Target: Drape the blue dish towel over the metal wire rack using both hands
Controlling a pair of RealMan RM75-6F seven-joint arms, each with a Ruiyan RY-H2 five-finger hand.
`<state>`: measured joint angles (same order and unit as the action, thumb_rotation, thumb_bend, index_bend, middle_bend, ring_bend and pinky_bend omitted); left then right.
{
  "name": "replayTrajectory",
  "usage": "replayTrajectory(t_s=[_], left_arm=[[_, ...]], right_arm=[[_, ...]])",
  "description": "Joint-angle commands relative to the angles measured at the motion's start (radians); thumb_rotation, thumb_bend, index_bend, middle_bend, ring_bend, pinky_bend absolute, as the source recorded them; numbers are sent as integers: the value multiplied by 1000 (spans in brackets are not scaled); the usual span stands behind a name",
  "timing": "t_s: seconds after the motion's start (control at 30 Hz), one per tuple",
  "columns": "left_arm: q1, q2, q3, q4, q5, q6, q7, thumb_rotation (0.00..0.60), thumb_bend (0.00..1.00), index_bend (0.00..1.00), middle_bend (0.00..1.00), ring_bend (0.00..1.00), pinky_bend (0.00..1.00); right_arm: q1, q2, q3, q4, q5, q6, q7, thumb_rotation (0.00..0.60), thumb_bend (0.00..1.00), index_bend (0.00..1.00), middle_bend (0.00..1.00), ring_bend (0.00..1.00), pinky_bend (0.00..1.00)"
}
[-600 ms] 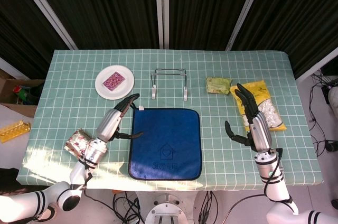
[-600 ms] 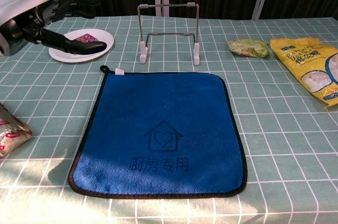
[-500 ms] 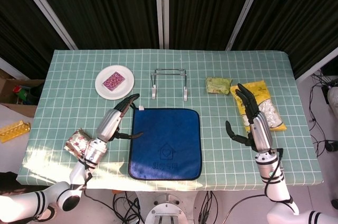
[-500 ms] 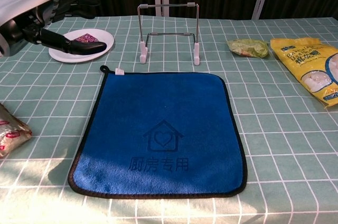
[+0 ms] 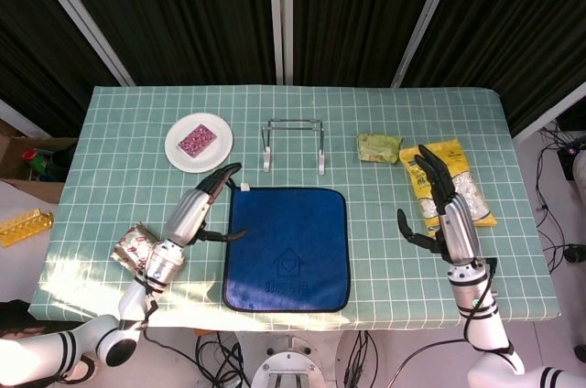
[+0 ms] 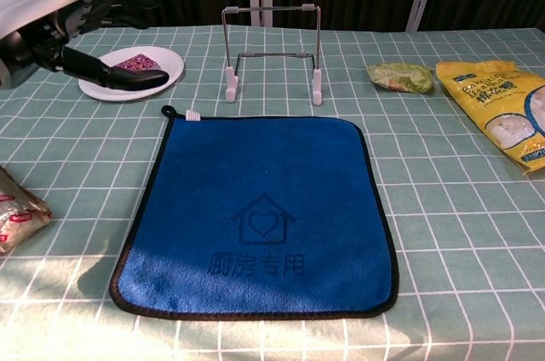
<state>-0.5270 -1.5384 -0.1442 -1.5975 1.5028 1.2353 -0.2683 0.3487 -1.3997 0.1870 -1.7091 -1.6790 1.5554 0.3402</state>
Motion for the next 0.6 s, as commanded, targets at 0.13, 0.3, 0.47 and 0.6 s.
replayTrajectory(t_s=[0.13, 0.3, 0.47, 0.6], left_arm=[[29, 115, 96, -75, 61, -8, 252, 562, 172, 36, 65, 86, 160], [102, 231, 218, -170, 136, 27, 507, 600, 175, 64, 88, 96, 175], [157, 284, 286, -223, 181, 59, 616, 600, 183, 108, 138, 128, 206], [178, 284, 321, -224, 203, 48, 613, 600, 188, 122, 157, 144, 240]], right_arm=[[-8, 28, -1, -18, 3, 10, -6, 600, 437, 0, 0, 0, 0], [-19, 52, 1, -27, 8, 25, 0, 600, 436, 0, 0, 0, 0], [-26, 45, 5, -20, 13, 45, 11, 600, 435, 0, 0, 0, 0], [-31, 44, -1, -21, 5, 56, 14, 600, 436, 0, 0, 0, 0]])
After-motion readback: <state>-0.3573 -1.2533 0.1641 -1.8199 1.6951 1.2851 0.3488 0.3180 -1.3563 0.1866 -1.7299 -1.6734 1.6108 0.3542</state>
